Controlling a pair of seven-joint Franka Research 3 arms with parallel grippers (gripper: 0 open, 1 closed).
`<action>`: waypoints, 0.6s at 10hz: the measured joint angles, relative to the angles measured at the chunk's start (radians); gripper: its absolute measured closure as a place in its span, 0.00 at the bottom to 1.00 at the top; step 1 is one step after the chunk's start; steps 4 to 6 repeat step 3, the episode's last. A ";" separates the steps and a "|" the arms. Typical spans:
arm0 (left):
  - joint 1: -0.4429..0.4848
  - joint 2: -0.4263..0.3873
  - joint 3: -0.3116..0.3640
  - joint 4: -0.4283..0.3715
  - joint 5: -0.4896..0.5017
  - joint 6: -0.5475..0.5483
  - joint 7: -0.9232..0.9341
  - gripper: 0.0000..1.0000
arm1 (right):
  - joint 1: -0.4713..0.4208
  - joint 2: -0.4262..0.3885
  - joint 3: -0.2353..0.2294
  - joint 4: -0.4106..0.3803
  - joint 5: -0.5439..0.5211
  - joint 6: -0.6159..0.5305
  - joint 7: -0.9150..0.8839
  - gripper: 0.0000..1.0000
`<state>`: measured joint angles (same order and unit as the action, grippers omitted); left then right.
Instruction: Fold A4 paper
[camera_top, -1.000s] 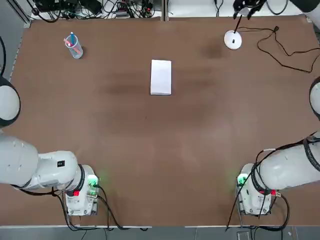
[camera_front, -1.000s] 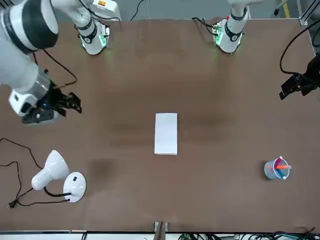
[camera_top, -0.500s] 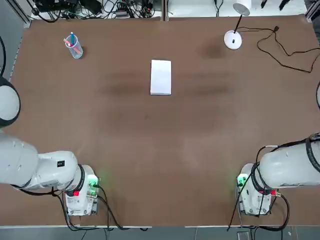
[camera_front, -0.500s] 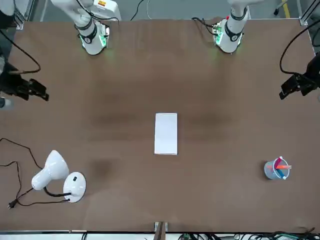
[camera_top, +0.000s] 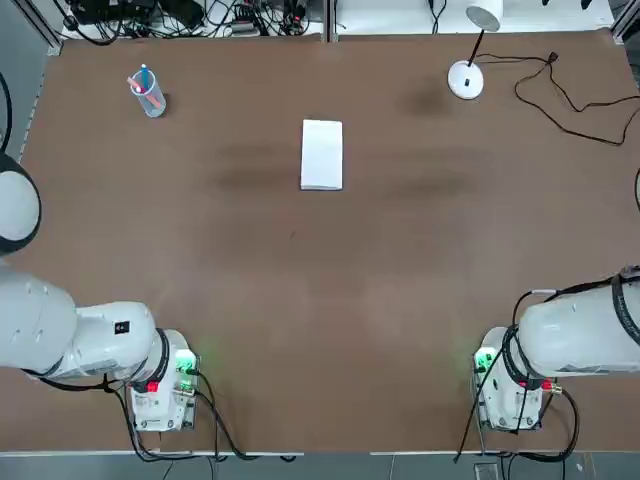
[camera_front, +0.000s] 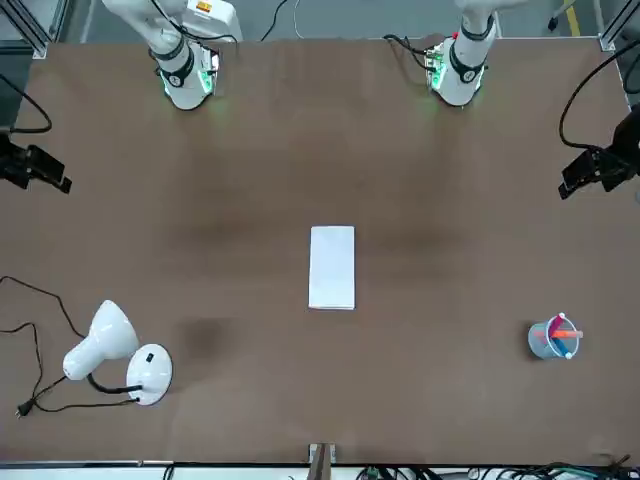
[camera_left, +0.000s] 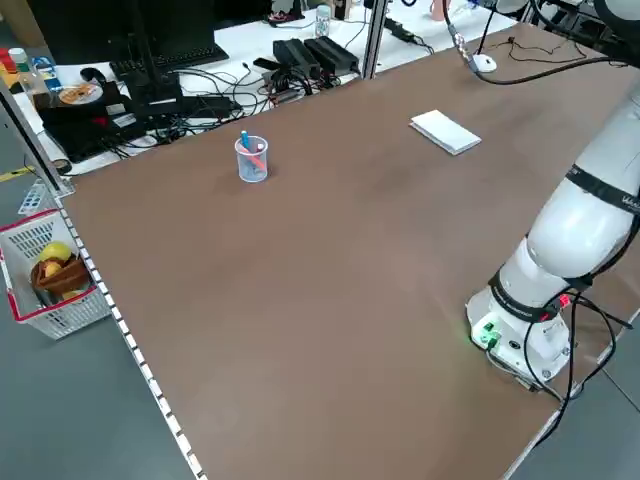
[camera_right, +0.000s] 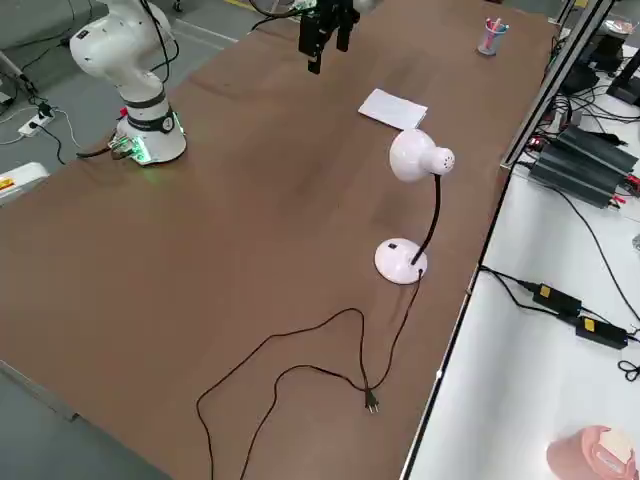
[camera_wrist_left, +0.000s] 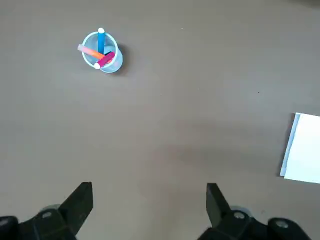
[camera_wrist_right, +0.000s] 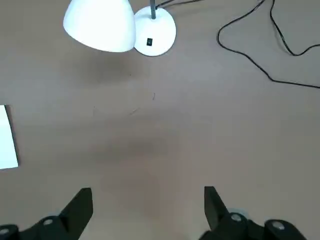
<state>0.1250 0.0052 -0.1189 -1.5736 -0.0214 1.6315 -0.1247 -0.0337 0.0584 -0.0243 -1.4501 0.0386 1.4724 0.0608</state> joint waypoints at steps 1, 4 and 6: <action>0.000 0.000 0.000 0.000 0.000 0.000 0.000 0.00 | -0.001 0.000 0.000 0.000 0.000 -0.012 0.000 0.01; 0.000 0.000 0.000 0.000 0.000 0.000 0.000 0.00 | -0.002 0.000 0.000 0.000 -0.001 -0.025 0.000 0.01; 0.000 0.000 0.000 0.000 0.000 0.000 0.000 0.00 | -0.002 0.000 0.000 0.000 -0.001 -0.025 0.000 0.01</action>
